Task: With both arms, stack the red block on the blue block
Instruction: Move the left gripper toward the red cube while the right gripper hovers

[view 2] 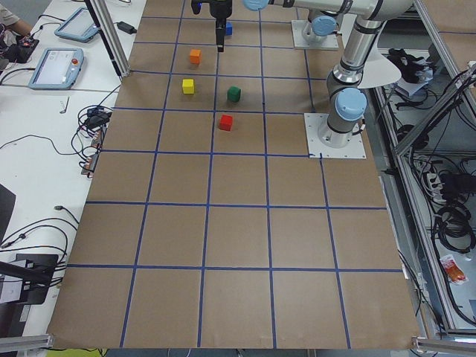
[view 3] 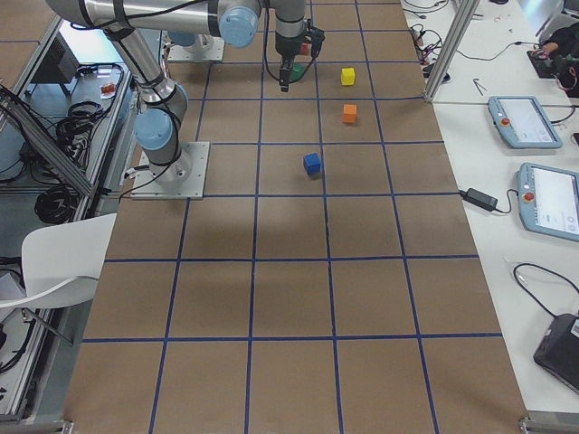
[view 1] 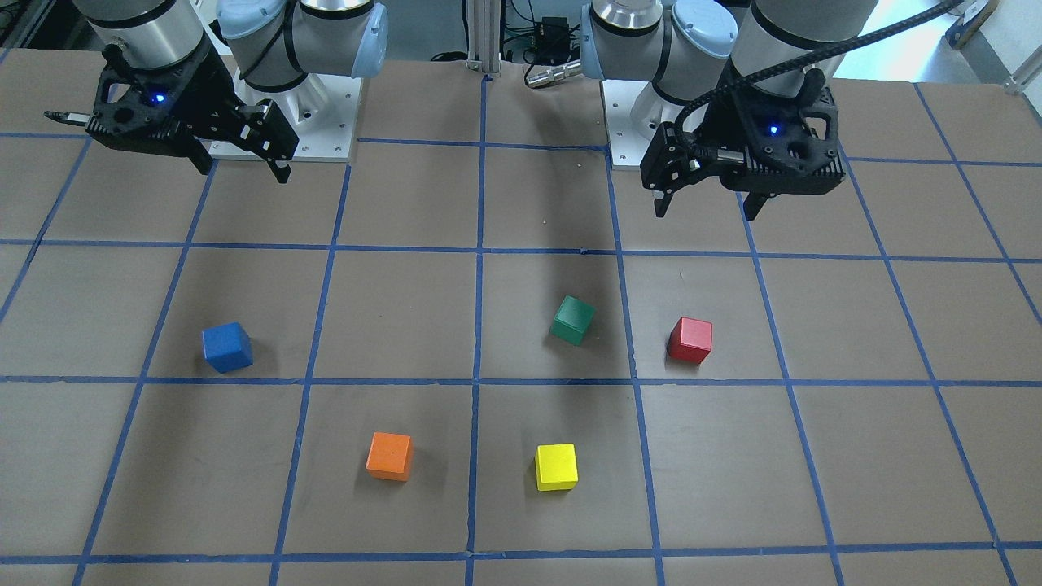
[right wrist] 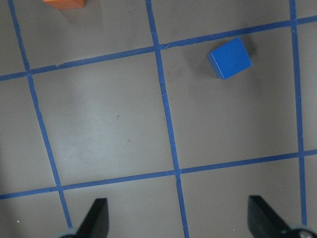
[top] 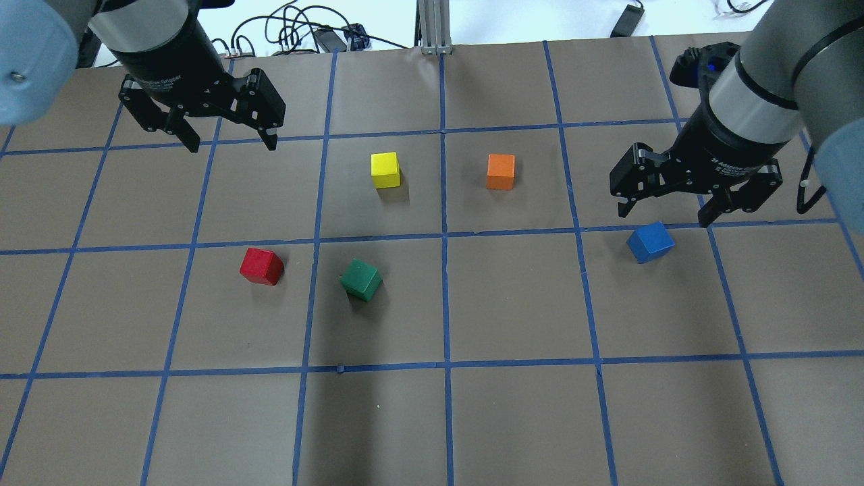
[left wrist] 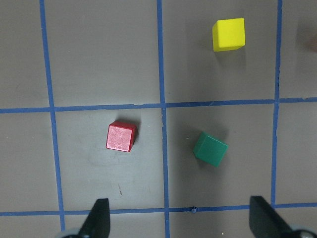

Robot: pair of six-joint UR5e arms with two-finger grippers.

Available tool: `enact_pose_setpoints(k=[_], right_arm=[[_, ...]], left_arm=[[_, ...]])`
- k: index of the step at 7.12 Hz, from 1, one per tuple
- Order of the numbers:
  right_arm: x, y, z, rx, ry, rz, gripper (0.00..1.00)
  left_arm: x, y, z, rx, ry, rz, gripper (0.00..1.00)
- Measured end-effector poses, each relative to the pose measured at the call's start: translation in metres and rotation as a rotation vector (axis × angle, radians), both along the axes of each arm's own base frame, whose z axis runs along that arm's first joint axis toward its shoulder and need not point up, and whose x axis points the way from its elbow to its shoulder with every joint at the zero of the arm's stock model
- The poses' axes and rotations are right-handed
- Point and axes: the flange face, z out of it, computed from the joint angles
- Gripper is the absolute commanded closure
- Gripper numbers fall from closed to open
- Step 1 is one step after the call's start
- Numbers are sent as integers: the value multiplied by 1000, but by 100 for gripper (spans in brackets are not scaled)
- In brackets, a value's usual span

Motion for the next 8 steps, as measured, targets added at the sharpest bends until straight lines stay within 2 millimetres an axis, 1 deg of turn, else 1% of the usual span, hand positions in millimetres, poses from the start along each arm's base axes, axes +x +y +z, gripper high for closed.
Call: enact_pose_setpoints(k=[2,4,5,7,8], right_arm=[[-1,-1,-3,8,1,-1,0],[-2,-3,-13,28,-4,0,0],[-1,-1,-20,46,-7,-2,0],[-3,0,-26,58,3,-1,0],[-5,0,-27,60,23,0,0]], left_arm=[[0,2,2,-4,1,0,0],[0,2,0,0,0,-3,0],[0,-2,-4,8,0,-5,0],[4,-10,-14,25,0,-17,0],[9,-16,-25,42,0,-54,0]])
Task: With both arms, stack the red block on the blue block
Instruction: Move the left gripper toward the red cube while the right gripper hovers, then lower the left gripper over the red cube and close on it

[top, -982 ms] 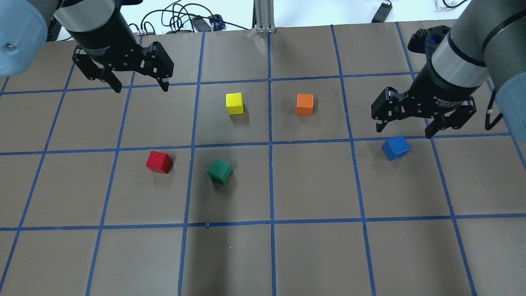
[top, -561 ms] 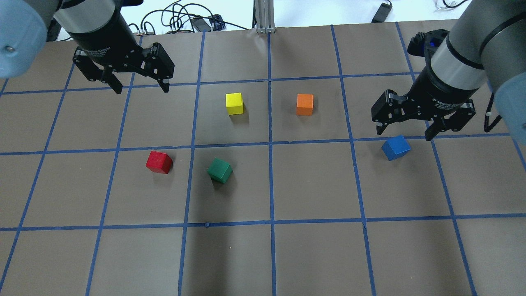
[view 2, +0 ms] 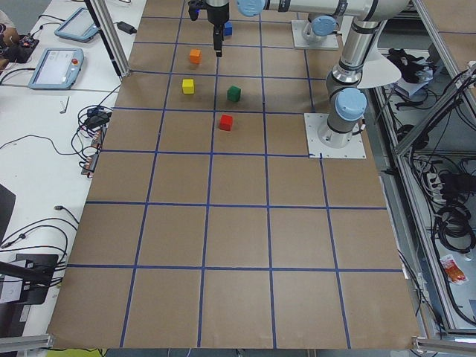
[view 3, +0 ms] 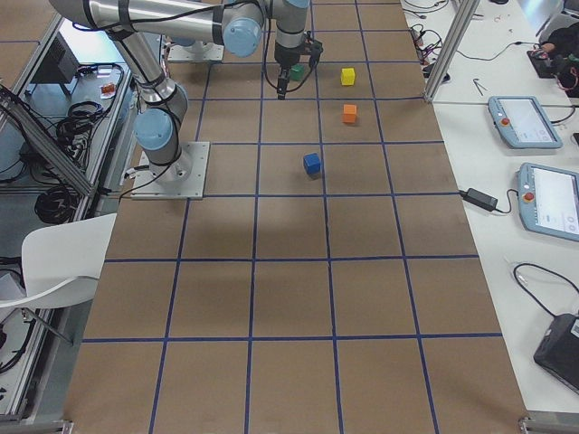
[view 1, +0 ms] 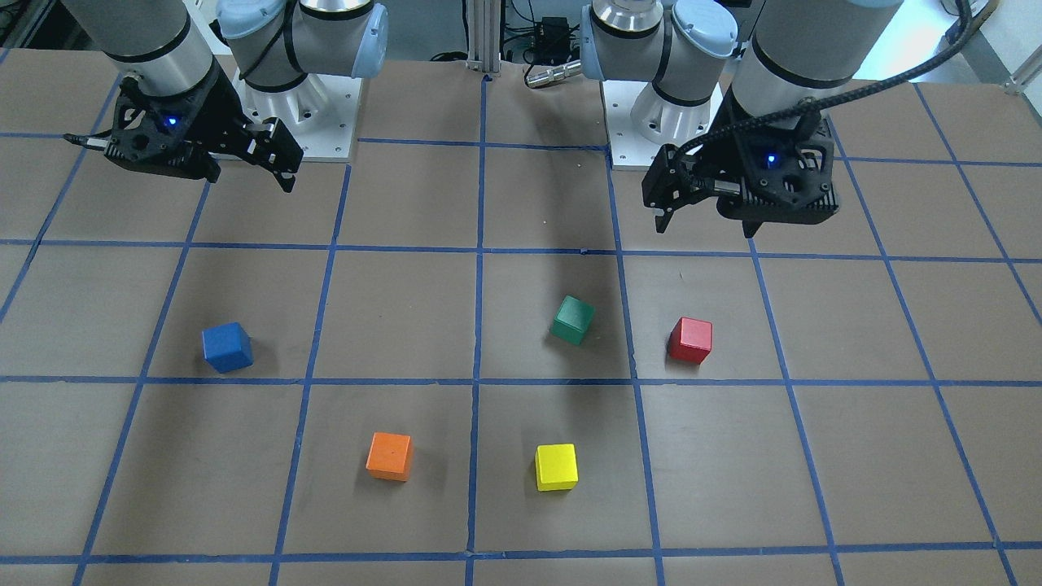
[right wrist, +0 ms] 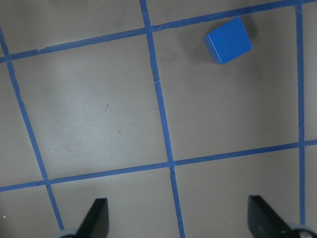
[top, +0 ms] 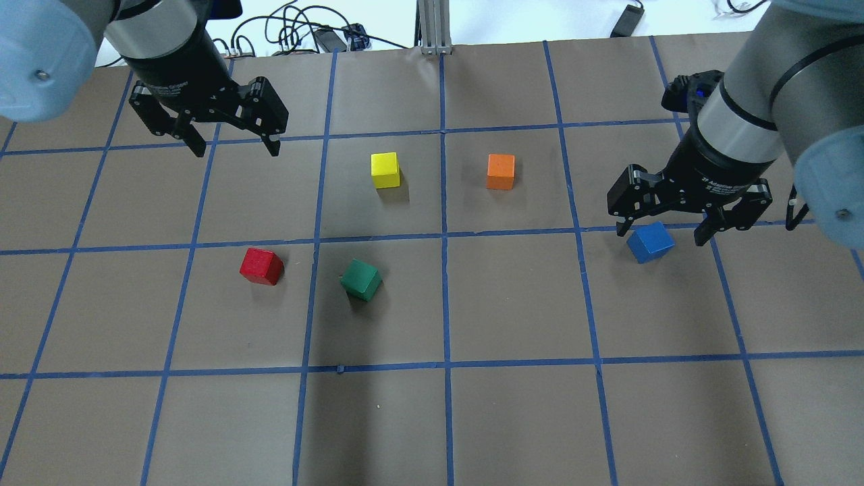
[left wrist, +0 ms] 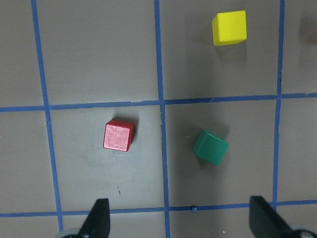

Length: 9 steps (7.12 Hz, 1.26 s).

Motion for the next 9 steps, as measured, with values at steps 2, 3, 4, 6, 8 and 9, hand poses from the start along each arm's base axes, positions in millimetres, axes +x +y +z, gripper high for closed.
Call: enact_pose_setpoints(k=[2,3,4,6,8,9], right_arm=[[-3,0,-4,9,26,3,0],[-4,-2,-2,-6,30,5,0],[-5,-5,3,-37,35,5,0],[-4,-7,12,-81,39,4,0],[-1,-13,27,-154,44,33,0],[2,-16,31,-174,39,67,0]], left_arm=[[19,-23,-37,55,0,-69,0],[25,-34,-60,89,3,-99,0],[33,-40,-85,121,7,-126,0],[55,-42,-143,133,14,-141,0],[64,-30,-202,103,12,-169,0],[65,-21,-224,86,9,-172,0]])
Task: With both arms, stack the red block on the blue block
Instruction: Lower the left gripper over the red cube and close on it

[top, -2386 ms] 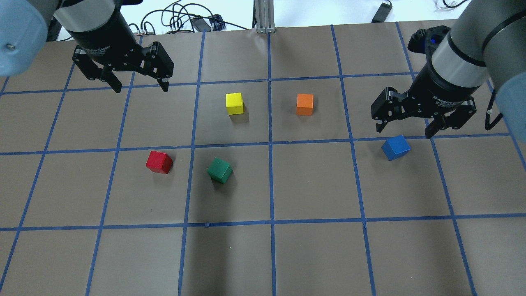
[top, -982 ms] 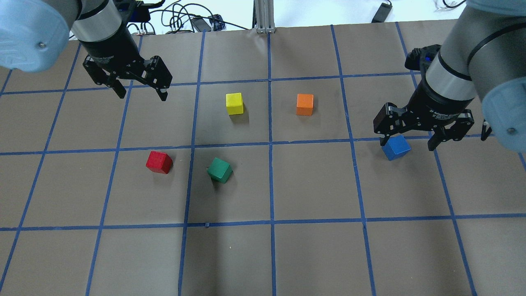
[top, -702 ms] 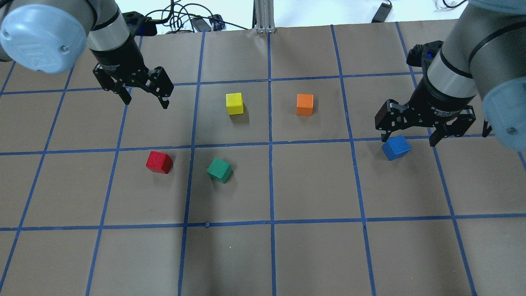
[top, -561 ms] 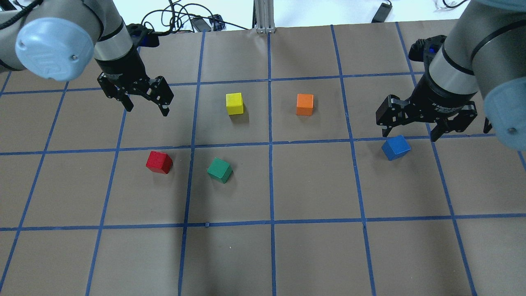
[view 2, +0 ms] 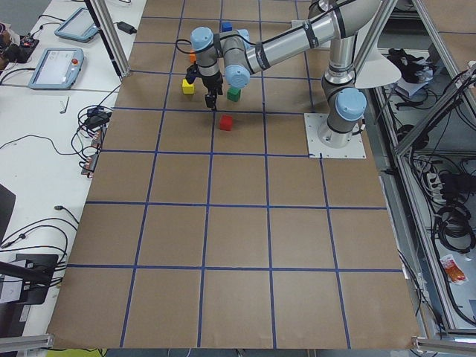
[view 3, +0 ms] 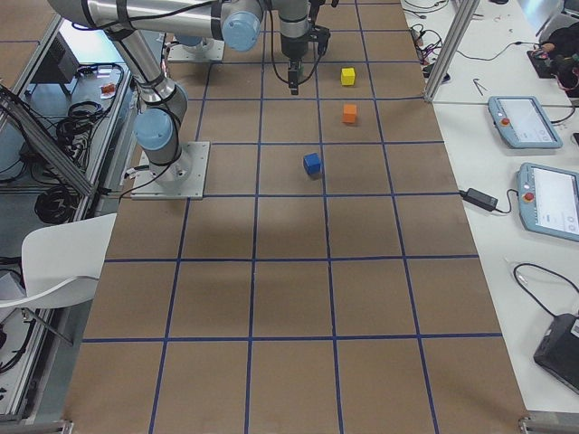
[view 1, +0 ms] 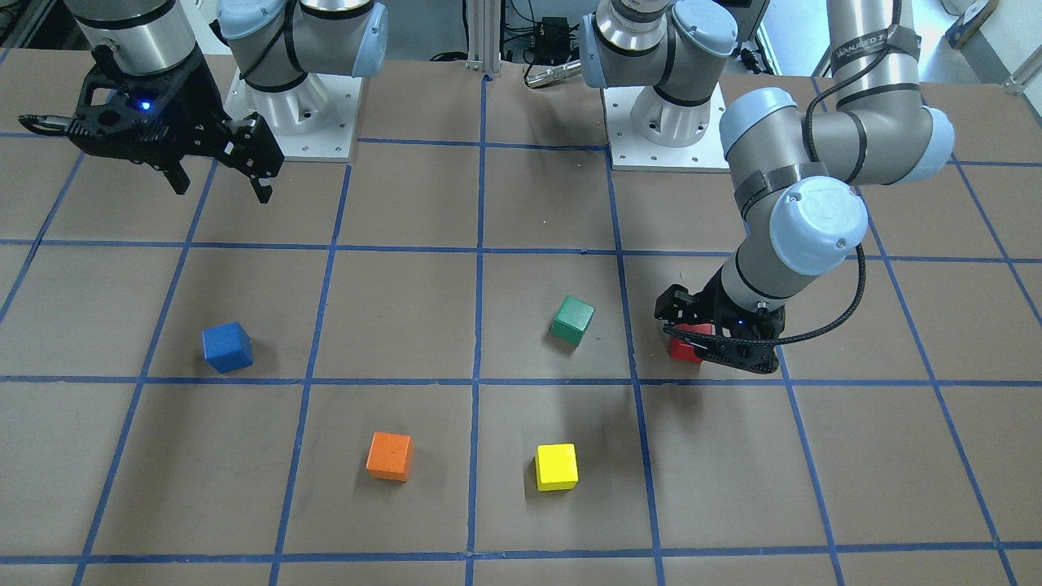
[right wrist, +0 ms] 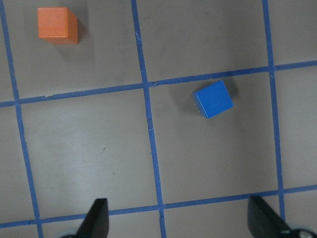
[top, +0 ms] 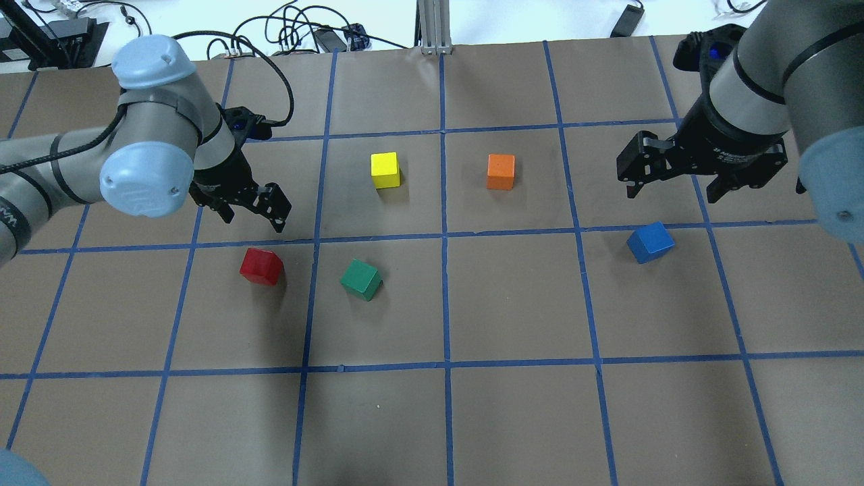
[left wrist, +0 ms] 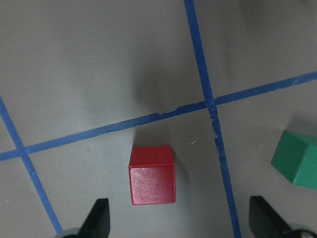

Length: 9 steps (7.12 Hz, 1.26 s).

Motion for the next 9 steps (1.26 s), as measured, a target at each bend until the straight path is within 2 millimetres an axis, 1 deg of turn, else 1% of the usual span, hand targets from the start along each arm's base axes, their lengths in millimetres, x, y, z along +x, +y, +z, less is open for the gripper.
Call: enact_pose_setpoints(k=[2,3,4,5,6,7,8,9], right_arm=[[7,-6,-2,-4,-41,55,0],[8,-12,-3,2,-46,63,0],[8,-14,1,12,-47,66,0],[8,-14,5,39,-49,66,0],[9,-13,5,60,-52,65,0],[9,-13,5,71,-57,65,0],[10,-13,4,79,-63,66,0],[10,-13,2,84,-67,67,0]], left_arm=[[9,21,-36,9,3,14,0],[14,29,-52,17,6,11,3],[16,33,-63,18,8,4,24],[17,34,-72,17,8,2,54],[18,32,-77,10,7,-1,88],[18,30,-79,5,6,-3,100],[17,29,-74,-7,2,-4,100],[12,27,-63,-21,0,-8,100]])
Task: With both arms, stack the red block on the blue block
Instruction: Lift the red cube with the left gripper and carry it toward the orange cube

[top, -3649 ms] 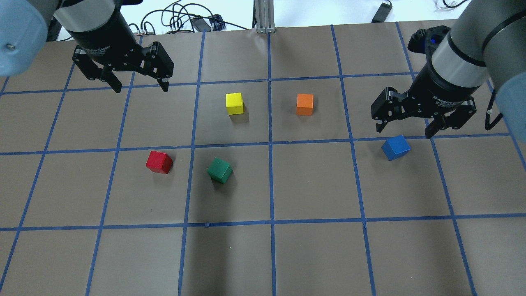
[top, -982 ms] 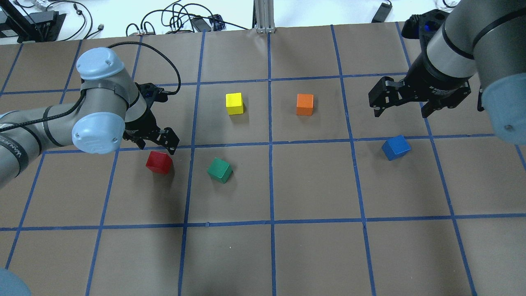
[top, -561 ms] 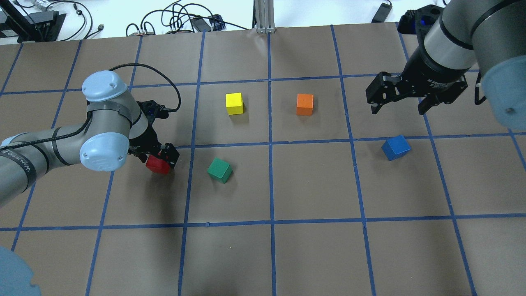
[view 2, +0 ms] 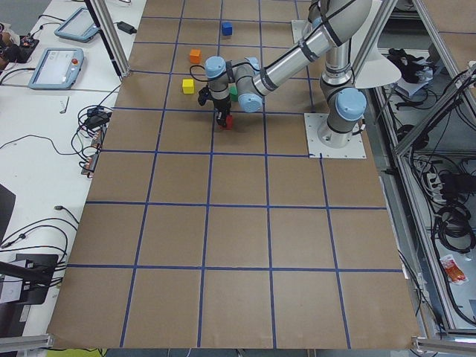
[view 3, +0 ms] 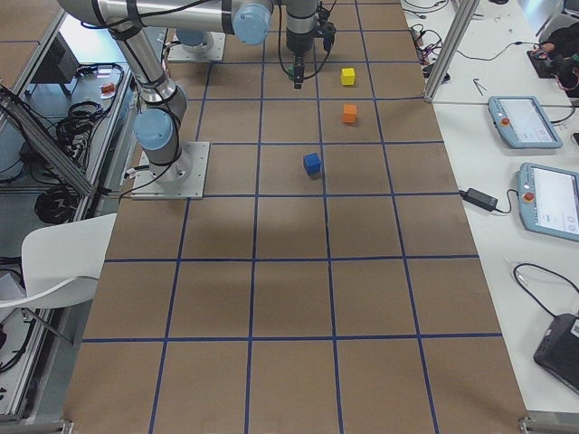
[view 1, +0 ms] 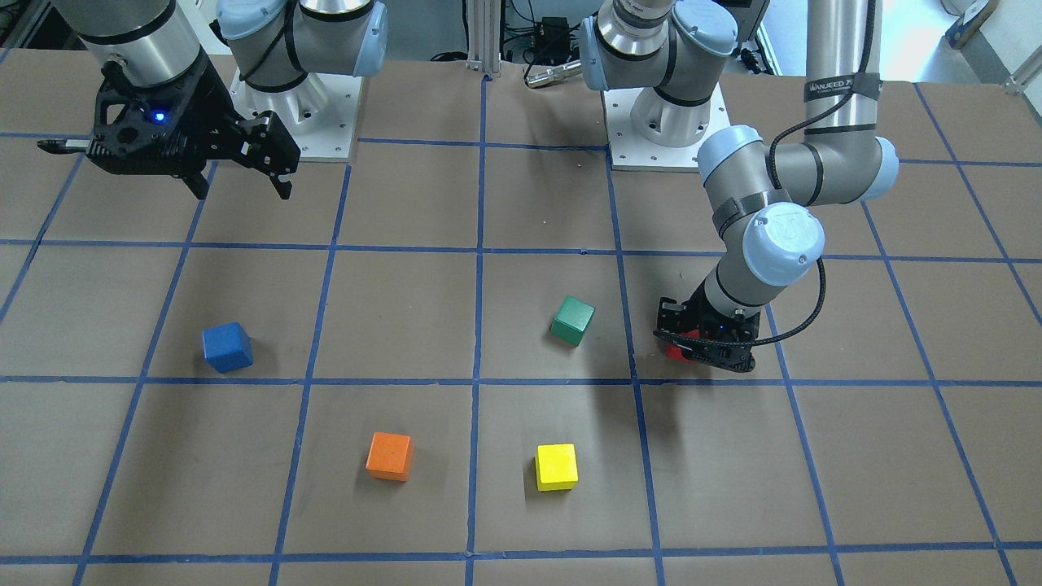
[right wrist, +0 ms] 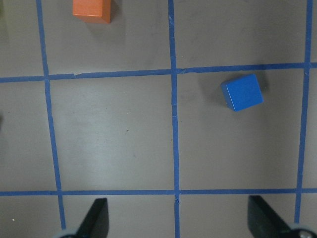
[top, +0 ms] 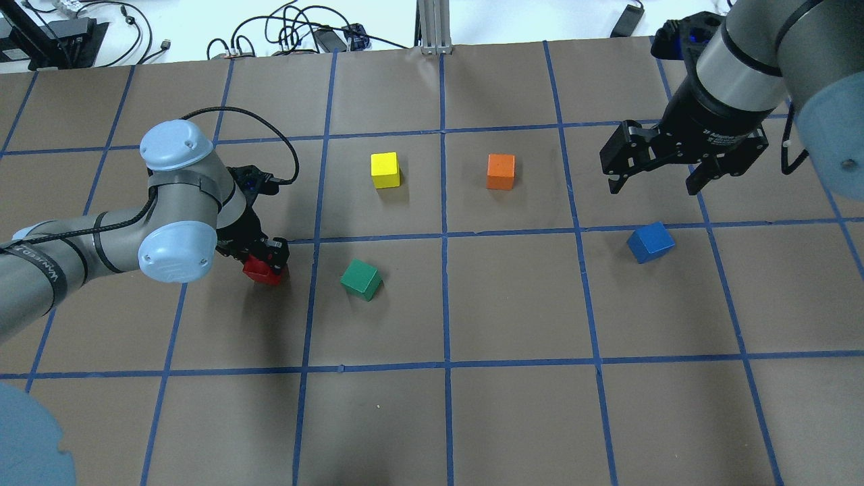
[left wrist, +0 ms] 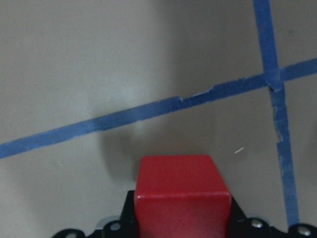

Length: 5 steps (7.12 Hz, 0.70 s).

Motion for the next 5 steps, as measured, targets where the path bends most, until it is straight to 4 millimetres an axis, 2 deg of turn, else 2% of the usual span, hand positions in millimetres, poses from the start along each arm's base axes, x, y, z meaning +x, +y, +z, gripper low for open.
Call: enact_pose_setpoints(k=[1,2,3,5], right_arm=[[0,-1,-1,-1,2,0,0],[-1,-2,-1,-5,7,1,0],[-1,-2,0,-9,9,2,0],[-1,-2,-1,-8,12,-1,0]], left_arm=[[-6,-6,15,-9,3,-1,100],[-26,-14,37,-19,4,7,100],[-64,-21,60,-39,-2,26,100],[-171,-26,95,-79,3,119,100]])
